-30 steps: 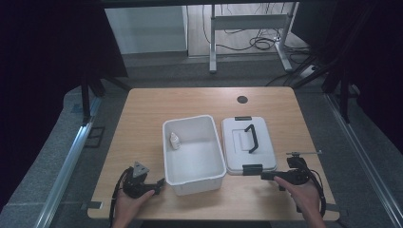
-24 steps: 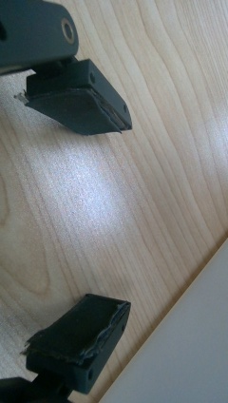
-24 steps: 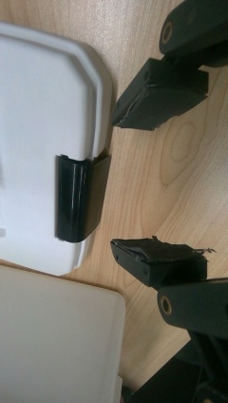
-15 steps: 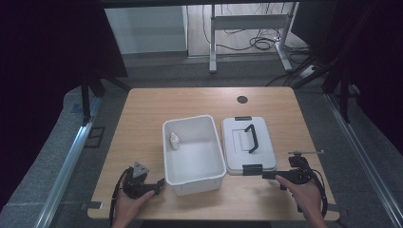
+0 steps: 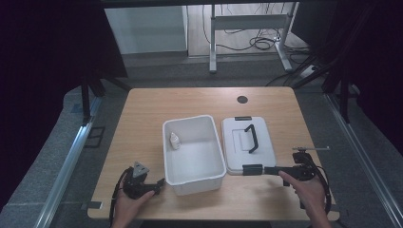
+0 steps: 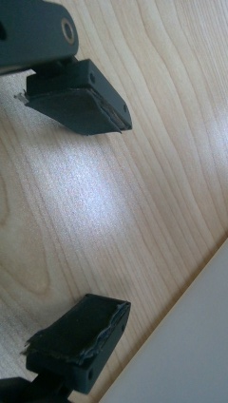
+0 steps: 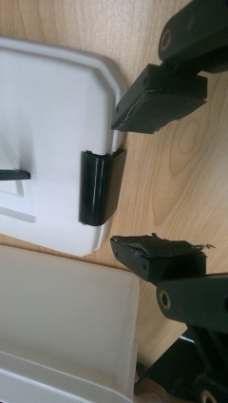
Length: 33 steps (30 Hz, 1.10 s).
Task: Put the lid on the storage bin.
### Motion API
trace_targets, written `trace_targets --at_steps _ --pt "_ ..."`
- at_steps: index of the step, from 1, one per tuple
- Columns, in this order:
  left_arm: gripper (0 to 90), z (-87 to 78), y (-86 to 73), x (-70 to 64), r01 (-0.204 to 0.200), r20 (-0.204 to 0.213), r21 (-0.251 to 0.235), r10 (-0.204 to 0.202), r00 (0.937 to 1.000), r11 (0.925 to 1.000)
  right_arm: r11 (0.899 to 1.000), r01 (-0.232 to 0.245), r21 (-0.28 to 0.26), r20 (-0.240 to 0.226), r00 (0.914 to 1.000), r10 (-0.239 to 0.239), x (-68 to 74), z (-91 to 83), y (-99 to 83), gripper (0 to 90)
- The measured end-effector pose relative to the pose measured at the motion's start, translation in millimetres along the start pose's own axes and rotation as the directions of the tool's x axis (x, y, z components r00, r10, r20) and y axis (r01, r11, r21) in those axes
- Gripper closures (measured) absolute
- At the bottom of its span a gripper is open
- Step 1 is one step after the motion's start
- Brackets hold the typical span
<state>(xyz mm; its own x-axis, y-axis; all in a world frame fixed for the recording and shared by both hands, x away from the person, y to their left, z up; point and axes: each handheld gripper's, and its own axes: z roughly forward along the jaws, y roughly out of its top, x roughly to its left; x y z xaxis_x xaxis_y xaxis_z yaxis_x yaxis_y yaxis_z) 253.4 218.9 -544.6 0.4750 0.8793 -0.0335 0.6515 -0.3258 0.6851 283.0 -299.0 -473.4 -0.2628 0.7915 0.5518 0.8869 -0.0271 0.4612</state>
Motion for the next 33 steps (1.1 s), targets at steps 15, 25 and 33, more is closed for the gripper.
trace_targets --at_steps 15,25,33 --pt "13.4 -0.6 -0.6 -0.5 0.003 -0.002 -0.001 -0.003 1.0000 1.0000 1.000 -0.007 0.008 -0.002 1.0000 0.007 3.7 -6.5 13.2 39.4" --pt "13.4 -0.9 -1.0 -0.7 0.002 -0.003 0.000 -0.002 1.0000 1.0000 1.000 0.012 0.017 0.007 0.9999 -0.012 15.9 -6.8 27.1 39.6" --pt "13.4 -1.3 -1.5 -1.1 0.004 -0.003 -0.001 -0.004 1.0000 1.0000 0.999 0.019 0.037 0.016 0.9997 -0.020 25.7 -5.2 40.8 39.6"
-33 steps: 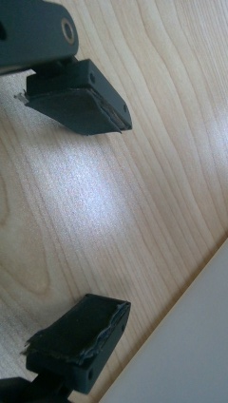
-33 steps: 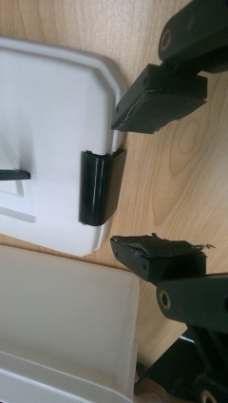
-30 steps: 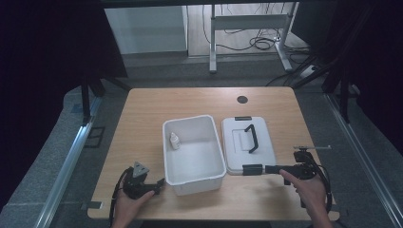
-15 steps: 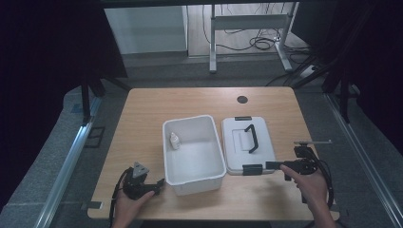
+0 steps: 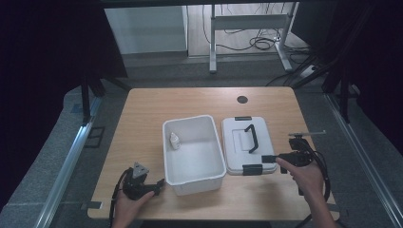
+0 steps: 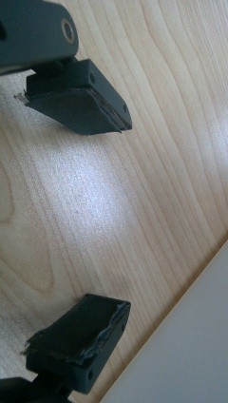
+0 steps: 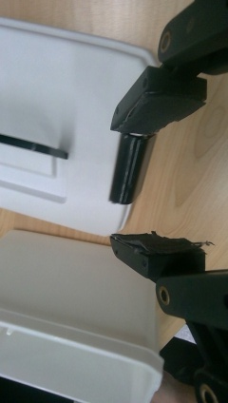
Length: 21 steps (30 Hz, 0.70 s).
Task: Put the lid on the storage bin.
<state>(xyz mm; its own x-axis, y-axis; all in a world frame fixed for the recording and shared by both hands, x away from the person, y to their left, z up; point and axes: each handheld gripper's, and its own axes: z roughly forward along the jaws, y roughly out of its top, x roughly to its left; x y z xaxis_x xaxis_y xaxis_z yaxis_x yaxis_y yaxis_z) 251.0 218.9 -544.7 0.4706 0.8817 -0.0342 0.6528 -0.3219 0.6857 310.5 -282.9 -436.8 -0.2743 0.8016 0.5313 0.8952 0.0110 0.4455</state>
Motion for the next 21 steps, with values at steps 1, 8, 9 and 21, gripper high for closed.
trace_targets --at_steps 1,8,9,21 --pt "13.4 -0.1 -0.1 0.0 0.000 0.000 0.000 0.000 1.0000 1.0000 1.000 0.000 0.000 0.000 1.0000 0.000 0.0 0.0 0.0 39.6" --pt "13.4 -0.1 -0.2 -0.2 0.001 0.000 -0.001 -0.001 1.0000 1.0000 0.998 -0.001 0.061 0.027 0.9996 0.000 9.9 5.8 22.8 40.5" --pt "13.4 -0.1 -0.2 -0.2 0.001 0.000 -0.001 -0.001 1.0000 1.0000 0.998 -0.004 0.068 0.031 0.9995 0.002 10.5 6.7 25.6 40.8" --pt "13.4 -0.2 -0.3 -0.3 0.001 0.000 -0.001 -0.001 1.0000 1.0000 0.989 -0.055 0.137 0.048 0.9976 0.049 4.5 27.8 56.3 44.5"
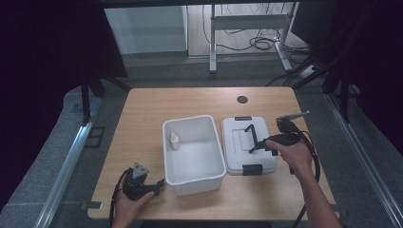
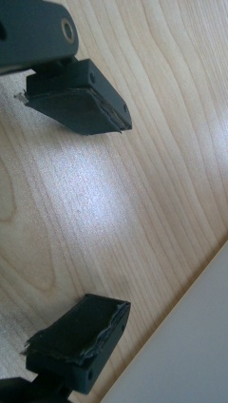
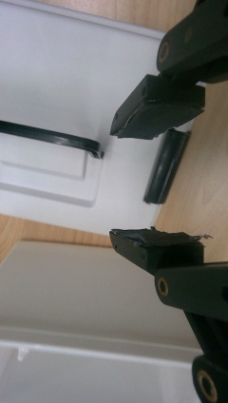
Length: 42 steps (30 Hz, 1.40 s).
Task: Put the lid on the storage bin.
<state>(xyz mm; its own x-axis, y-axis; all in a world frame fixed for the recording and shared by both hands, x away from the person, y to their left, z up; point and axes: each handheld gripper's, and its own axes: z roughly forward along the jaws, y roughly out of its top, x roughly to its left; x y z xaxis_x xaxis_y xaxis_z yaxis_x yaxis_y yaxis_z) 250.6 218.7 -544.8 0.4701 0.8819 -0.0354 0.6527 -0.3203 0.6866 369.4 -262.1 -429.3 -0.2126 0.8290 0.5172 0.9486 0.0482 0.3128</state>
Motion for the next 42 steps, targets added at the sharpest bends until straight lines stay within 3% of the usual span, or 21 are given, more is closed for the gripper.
trace_targets --at_steps 10,13,18,20,22,30,32,33,42 --pt "13.2 0.0 0.0 0.0 -0.001 0.001 0.001 0.001 1.0000 1.0000 1.000 -0.015 0.015 0.018 0.9997 0.014 -2.2 8.9 24.7 49.0" --pt "13.1 -0.1 0.1 0.0 -0.002 0.002 0.002 0.002 1.0000 1.0000 0.999 -0.022 0.027 0.048 0.9986 0.021 -4.2 11.9 31.1 49.9" --pt "13.0 0.0 0.1 0.0 -0.002 0.001 0.001 0.002 1.0000 1.0000 0.998 -0.046 0.031 0.015 0.9989 0.045 -7.3 14.0 36.8 50.4" --pt "13.0 -0.1 0.1 0.0 -0.002 0.001 0.002 0.002 1.0000 1.0000 0.998 -0.051 0.045 0.056 0.9973 0.048 -10.7 19.6 40.5 50.8" --pt "13.0 -0.1 0.1 0.0 -0.003 0.002 0.002 0.003 1.0000 1.0000 0.998 -0.050 0.049 0.063 0.9969 0.047 -11.7 21.3 42.1 51.1" --pt "12.9 0.0 0.1 -0.1 -0.003 0.000 0.003 0.003 1.0000 1.0000 0.997 -0.034 0.073 0.079 0.9964 0.028 -13.7 33.3 58.1 63.0" --pt "12.9 0.0 0.1 0.0 -0.003 0.002 0.003 0.003 1.0000 1.0000 0.996 -0.040 0.083 0.063 0.9974 0.034 -13.4 36.6 60.9 65.0" --pt "12.8 0.0 0.1 0.0 -0.003 0.002 0.003 0.003 1.0000 1.0000 0.993 -0.030 0.110 0.088 0.9959 0.021 -11.9 41.2 63.5 66.3" --pt "12.7 0.0 0.2 -0.1 -0.004 0.001 0.004 0.004 1.0000 1.0000 0.987 -0.043 0.158 0.144 0.9893 0.020 -6.6 53.4 70.2 74.6"
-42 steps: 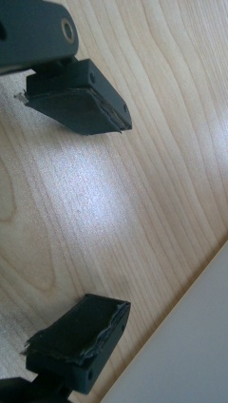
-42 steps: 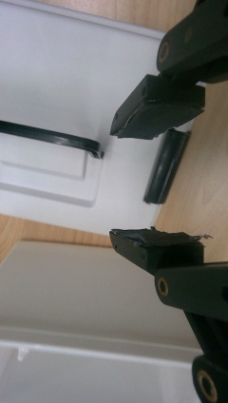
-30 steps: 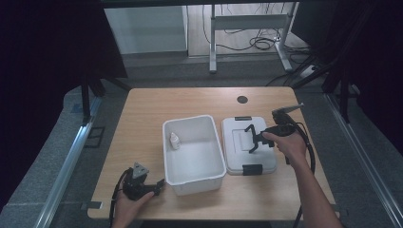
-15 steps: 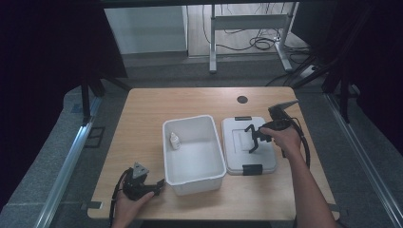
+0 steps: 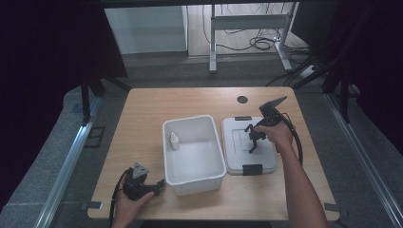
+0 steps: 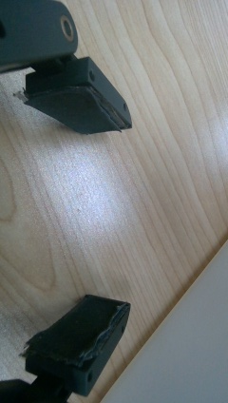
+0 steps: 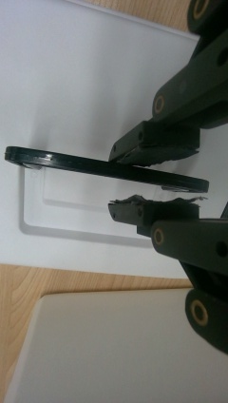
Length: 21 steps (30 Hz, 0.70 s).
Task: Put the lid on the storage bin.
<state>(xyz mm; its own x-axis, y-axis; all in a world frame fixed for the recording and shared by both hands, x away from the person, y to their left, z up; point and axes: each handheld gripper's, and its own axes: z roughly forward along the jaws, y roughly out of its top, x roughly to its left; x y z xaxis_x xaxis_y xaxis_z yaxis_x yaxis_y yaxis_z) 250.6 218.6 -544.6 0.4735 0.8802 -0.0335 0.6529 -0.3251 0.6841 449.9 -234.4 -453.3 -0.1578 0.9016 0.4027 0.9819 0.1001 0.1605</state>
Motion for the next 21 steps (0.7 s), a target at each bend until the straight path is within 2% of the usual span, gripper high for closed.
trace_targets --at_steps 6,9,14,16,21 --pt "12.6 0.0 0.0 0.0 0.000 0.001 0.000 0.000 1.0000 1.0000 1.000 -0.013 0.015 0.026 0.9996 0.013 0.5 3.0 0.8 79.9" --pt "12.6 0.0 0.0 0.0 -0.001 0.001 0.000 0.001 1.0000 1.0000 0.999 -0.038 0.019 0.049 0.9981 0.037 -0.4 5.1 -0.3 83.1" --pt "12.6 0.1 0.0 0.0 0.000 0.001 0.000 0.000 1.0000 1.0000 0.998 -0.058 0.012 0.044 0.9974 0.057 -0.8 4.9 -1.3 84.0" --pt "12.6 0.0 0.0 0.0 0.000 0.001 0.000 0.000 1.0000 1.0000 0.997 -0.081 0.003 0.040 0.9959 0.081 -0.8 3.7 -2.3 84.6" --pt "12.6 0.0 0.0 0.0 0.000 0.001 0.000 0.000 1.0000 1.0000 0.994 -0.108 -0.015 0.016 0.9940 0.108 -1.2 1.1 -4.3 84.8"
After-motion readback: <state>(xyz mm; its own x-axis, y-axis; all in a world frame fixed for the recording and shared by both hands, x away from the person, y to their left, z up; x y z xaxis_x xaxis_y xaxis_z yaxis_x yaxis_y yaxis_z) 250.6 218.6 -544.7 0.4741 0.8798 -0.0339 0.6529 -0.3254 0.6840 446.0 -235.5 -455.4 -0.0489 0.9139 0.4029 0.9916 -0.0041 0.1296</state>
